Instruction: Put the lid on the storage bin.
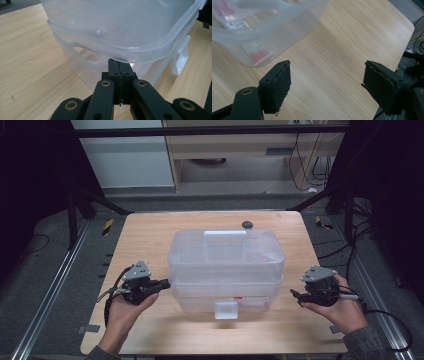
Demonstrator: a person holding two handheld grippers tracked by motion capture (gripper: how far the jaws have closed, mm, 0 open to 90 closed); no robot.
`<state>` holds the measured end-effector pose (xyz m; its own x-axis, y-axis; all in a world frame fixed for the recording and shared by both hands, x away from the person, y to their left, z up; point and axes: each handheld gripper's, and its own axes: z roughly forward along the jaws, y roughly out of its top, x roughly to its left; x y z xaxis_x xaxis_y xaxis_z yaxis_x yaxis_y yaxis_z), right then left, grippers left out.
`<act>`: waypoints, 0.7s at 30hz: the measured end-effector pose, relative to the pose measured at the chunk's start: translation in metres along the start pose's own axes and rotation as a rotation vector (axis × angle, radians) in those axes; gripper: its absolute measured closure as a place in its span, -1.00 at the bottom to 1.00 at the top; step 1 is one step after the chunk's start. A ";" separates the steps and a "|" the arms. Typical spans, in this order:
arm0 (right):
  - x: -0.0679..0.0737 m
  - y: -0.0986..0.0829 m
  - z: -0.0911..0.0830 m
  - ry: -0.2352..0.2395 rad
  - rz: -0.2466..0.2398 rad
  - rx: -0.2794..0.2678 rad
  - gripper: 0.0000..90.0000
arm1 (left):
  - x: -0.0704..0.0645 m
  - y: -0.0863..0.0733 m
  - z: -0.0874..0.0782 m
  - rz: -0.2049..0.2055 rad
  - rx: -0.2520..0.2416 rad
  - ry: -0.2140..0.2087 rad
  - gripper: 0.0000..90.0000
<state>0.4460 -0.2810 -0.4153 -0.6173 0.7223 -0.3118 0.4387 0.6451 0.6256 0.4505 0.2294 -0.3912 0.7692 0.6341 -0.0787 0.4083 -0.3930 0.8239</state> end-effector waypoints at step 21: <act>-0.009 -0.017 0.040 -0.044 0.159 -0.001 -0.51 | 0.067 -0.030 0.004 -0.029 0.094 0.272 0.99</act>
<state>0.4702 -0.2879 -0.4520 -0.5109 0.8255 -0.2398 0.5281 0.5215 0.6702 0.4916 0.2814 -0.4236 0.6017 0.7963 0.0623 0.4818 -0.4240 0.7669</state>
